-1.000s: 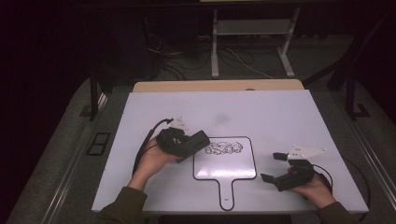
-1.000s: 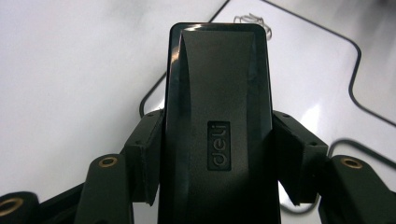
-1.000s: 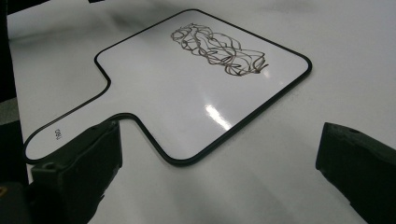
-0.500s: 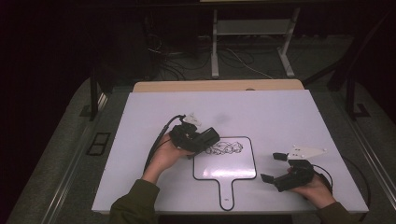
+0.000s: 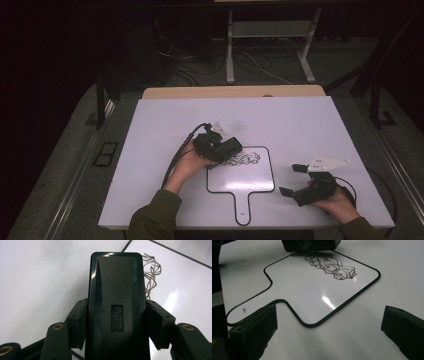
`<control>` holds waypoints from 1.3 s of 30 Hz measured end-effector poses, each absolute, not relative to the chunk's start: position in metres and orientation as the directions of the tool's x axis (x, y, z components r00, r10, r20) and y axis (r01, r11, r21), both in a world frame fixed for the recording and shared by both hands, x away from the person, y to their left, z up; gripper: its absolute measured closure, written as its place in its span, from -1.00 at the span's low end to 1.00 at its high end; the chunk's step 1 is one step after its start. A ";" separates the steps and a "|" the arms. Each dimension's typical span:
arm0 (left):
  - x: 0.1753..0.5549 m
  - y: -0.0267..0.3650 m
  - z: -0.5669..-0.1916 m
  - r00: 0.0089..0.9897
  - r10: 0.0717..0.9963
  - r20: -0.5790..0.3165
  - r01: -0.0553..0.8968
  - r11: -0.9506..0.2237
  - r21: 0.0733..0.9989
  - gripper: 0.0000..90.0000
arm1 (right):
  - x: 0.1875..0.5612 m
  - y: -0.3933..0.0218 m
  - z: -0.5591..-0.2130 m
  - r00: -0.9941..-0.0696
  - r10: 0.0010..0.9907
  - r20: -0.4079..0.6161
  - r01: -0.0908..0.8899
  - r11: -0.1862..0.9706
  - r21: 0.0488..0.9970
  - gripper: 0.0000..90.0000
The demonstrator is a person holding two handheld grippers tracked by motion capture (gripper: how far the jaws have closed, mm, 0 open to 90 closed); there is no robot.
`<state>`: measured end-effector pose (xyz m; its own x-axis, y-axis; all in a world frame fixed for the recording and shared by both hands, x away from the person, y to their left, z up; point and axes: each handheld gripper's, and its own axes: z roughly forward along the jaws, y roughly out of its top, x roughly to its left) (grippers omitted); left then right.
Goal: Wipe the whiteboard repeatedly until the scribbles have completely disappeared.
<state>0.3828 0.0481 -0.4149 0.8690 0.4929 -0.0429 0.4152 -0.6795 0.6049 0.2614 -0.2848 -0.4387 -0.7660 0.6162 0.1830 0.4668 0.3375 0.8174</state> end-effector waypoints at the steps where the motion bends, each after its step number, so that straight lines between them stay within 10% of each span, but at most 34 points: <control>1: 0.383 0.047 -0.416 0.871 0.489 -0.043 0.414 -0.685 0.600 -0.13 | 0.262 -0.285 -0.439 -0.766 0.616 0.183 0.467 0.338 0.817 -1.00; 39: 0.368 0.019 -0.427 0.908 0.418 -0.002 0.346 -0.750 0.563 -0.13 | 0.261 -0.284 -0.440 -0.770 0.614 0.175 0.464 0.350 0.813 -1.00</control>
